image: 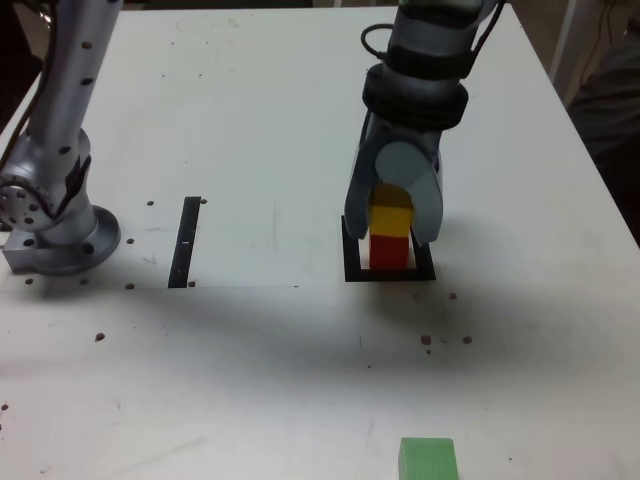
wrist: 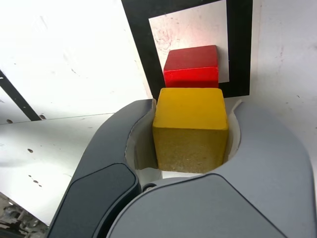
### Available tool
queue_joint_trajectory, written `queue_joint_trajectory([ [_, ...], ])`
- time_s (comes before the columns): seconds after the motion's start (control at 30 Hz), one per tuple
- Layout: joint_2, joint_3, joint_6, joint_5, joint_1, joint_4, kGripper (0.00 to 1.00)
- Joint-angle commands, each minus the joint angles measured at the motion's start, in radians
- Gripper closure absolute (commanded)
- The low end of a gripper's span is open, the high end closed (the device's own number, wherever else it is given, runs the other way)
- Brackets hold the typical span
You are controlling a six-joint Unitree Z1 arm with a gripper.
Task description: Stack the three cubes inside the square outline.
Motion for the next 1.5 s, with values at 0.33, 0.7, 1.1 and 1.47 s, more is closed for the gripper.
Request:
queue_joint_trajectory([
  [0.33,0.014,0.023,0.018,-0.011,0.015,-0.015,0.74],
  [0.7,0.015,0.031,0.031,-0.003,0.024,-0.03,0.0],
  [1.1,-0.023,0.045,0.028,0.025,0.024,-0.034,0.0],
  [1.47,-0.138,0.048,-0.004,0.123,-0.04,-0.008,0.0],
])
